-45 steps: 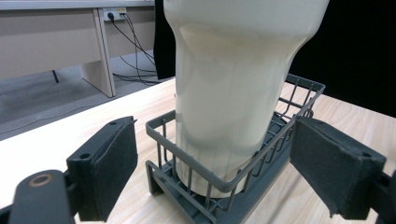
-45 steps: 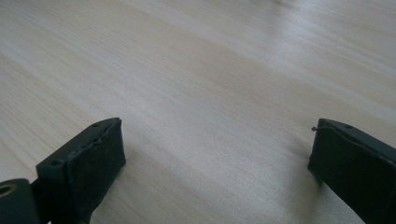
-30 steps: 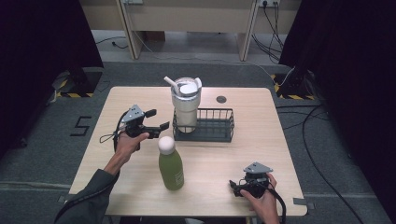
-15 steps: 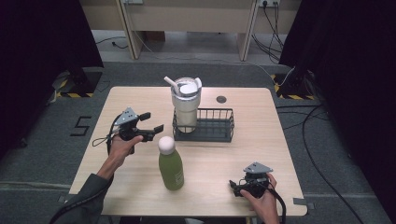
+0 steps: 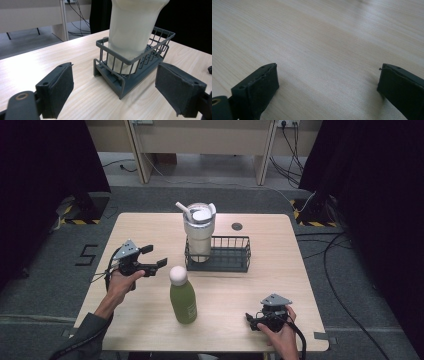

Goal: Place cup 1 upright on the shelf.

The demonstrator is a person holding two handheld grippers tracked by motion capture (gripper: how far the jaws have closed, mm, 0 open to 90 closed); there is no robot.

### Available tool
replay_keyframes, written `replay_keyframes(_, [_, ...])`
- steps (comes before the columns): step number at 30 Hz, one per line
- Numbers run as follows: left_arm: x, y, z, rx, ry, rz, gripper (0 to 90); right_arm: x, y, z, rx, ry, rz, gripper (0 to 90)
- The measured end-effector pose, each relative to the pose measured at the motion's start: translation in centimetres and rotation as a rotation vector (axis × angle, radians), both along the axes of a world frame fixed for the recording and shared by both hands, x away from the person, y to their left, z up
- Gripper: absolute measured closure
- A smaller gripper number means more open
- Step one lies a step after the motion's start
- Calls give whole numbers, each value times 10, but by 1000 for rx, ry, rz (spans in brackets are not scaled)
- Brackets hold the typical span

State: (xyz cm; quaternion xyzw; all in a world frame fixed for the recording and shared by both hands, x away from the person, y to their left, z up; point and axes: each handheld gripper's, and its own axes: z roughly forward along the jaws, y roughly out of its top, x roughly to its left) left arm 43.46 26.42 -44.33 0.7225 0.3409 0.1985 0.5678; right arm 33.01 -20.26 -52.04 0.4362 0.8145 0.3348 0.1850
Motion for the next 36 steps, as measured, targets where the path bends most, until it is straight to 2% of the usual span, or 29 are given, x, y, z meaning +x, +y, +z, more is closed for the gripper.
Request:
replay_keyframes(6, [-6,4,-4,2,9,4,147,0,0,0,2,-1,-1,34])
replay_keyframes(10, [-11,6,-8,-16,16,8,148,0,0,0,3,1,-2,34])
replay_keyframes(17, [-21,10,-17,-11,24,10,148,0,0,0,3,1,-2,34])
replay_keyframes(20, [-25,13,-20,7,32,12,147,0,0,0,3,1,-2,34])
replay_keyframes(24, [-28,17,-24,-3,46,13,148,0,0,0,3,1,-3,34])
replay_keyframes(27, [-32,19,-28,19,47,13,148,0,0,0,3,1,-3,34])
replay_keyframes(36, [-44,23,-39,28,69,9,147,0,0,0,0,-1,0,30])
